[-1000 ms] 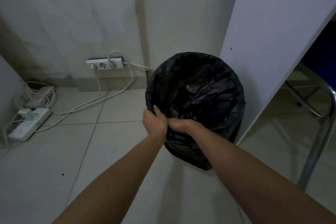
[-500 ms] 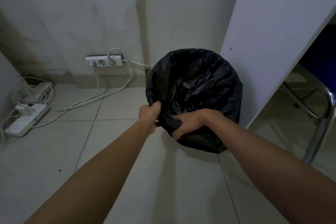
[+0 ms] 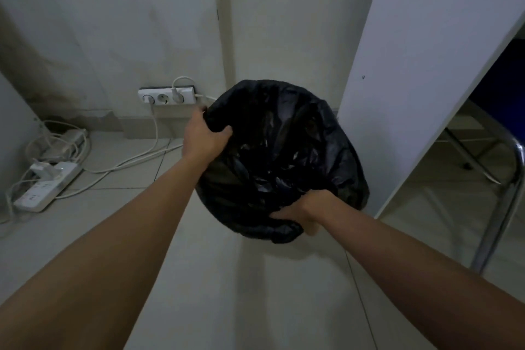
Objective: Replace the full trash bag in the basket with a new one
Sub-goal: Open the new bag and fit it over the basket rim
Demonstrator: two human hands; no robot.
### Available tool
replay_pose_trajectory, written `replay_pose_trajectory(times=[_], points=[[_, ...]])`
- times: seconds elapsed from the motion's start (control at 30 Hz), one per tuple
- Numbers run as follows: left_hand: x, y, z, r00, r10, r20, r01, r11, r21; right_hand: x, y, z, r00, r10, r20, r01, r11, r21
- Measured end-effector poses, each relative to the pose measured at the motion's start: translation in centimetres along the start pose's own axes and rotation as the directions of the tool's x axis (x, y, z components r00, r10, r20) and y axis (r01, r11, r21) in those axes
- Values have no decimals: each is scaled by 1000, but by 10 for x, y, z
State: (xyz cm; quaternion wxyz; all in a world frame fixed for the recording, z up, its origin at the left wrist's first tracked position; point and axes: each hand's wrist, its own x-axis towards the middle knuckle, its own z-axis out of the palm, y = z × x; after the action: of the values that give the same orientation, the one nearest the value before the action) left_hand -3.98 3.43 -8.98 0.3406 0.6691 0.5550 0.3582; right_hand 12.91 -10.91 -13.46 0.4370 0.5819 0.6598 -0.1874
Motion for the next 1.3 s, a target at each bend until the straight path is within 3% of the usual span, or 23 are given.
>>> replay_pose_trajectory(times=[0.1, 0.17, 0.23, 0.3, 0.4, 0.5, 0.63, 0.7, 0.77, 0.9, 1.0, 1.1, 1.2, 1.23, 1.3], points=[[4, -19, -16, 1000, 5, 21, -7, 993, 118, 9, 0, 1, 998, 15, 60, -5, 987, -164], [2, -28, -21, 998, 35, 60, -43, 989, 142, 2, 2, -7, 988, 32, 153, -17, 995, -99], [-1, -30, -21, 994, 74, 85, -82, 991, 103, -5, 4, -19, 988, -31, 152, -4, 975, 223], [-6, -27, -17, 992, 94, 86, -101, 992, 79, -2, 3, -28, 999, -30, -40, 48, 804, 593], [-15, -26, -5, 997, 50, 56, -50, 999, 1, 22, -14, -33, 945, 248, -211, 54, 520, 853], [-24, -29, 9, 999, -25, 30, 27, 996, -85, 46, -40, -22, 917, 337, -213, 36, 461, 887], [-26, -32, 16, 993, -110, 54, 113, 991, -67, 53, -39, -11, 988, 97, -123, 67, 450, 890], [-26, -30, 17, 991, -116, 70, 122, 990, -77, 49, -35, -12, 988, 77, -135, 86, 451, 889], [-27, -26, 17, 987, -144, 74, 152, 982, -110, 41, -33, -16, 979, 86, -187, 135, 415, 900], [-29, -21, 15, 963, -248, 105, 265, 943, -204, 10, -30, -31, 910, -2, -415, 398, 284, 872], [-30, -15, 13, 941, -303, 151, 331, 917, -223, -2, -27, -38, 896, -79, -437, 425, 436, 793], [-30, -7, 10, 905, -343, 252, 395, 896, -201, 2, -28, -34, 929, -30, -368, 304, 629, 715], [-26, -2, 1, 844, -392, 367, 447, 891, -76, -2, -39, -34, 935, 4, -355, 240, 729, 641], [-23, -1, -3, 841, -407, 357, 448, 893, -36, -5, -41, -34, 937, 7, -351, 225, 753, 618], [-13, -1, -8, 909, -374, 183, 374, 927, 37, -9, -43, -34, 945, -11, -327, 202, 805, 558]])
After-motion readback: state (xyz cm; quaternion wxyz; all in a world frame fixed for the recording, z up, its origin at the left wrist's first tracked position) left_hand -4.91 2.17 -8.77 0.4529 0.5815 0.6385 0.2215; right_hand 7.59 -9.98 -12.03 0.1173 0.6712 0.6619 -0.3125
